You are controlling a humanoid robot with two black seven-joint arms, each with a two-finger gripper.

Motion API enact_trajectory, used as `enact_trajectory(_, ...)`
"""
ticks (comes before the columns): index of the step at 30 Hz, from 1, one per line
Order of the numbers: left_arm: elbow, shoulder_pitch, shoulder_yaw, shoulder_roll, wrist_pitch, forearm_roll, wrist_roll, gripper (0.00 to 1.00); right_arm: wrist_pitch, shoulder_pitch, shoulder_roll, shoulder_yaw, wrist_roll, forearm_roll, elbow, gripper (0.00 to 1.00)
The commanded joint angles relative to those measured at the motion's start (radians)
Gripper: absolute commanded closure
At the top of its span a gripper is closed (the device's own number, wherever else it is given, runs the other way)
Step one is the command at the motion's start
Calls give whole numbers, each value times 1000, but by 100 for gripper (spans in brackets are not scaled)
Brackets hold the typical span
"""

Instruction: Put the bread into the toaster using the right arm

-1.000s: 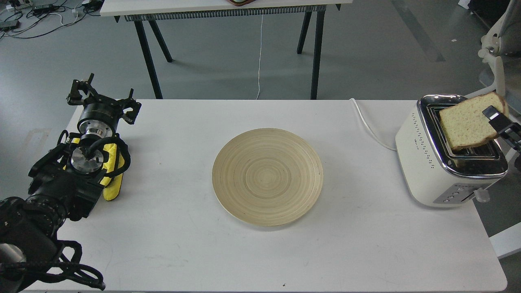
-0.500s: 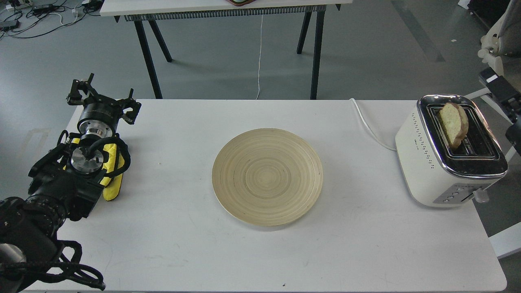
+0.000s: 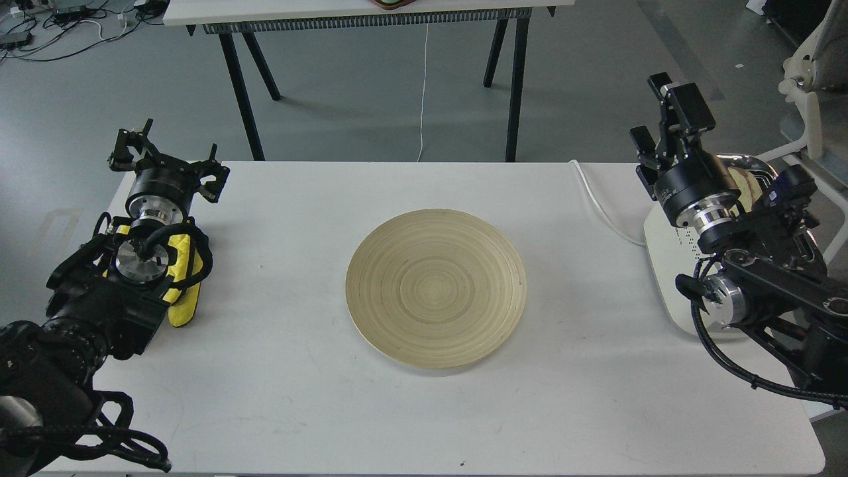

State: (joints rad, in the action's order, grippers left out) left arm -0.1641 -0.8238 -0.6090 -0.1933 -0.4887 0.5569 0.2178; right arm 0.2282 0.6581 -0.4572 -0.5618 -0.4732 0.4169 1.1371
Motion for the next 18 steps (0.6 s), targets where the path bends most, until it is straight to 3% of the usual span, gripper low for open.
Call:
enact_trajectory(1, 0, 0, 0, 0, 0, 0, 0, 0, -238, -2, 153, -105, -4, -49, -241, 1)
enact_trajectory(6, 0, 0, 0, 0, 0, 0, 0, 0, -518, -3, 278, -233, -2, -79, -496, 1)
enact_trajectory(18, 0, 0, 0, 0, 0, 0, 0, 0, -606, -28, 305, -260, -2, -87, -513, 1)
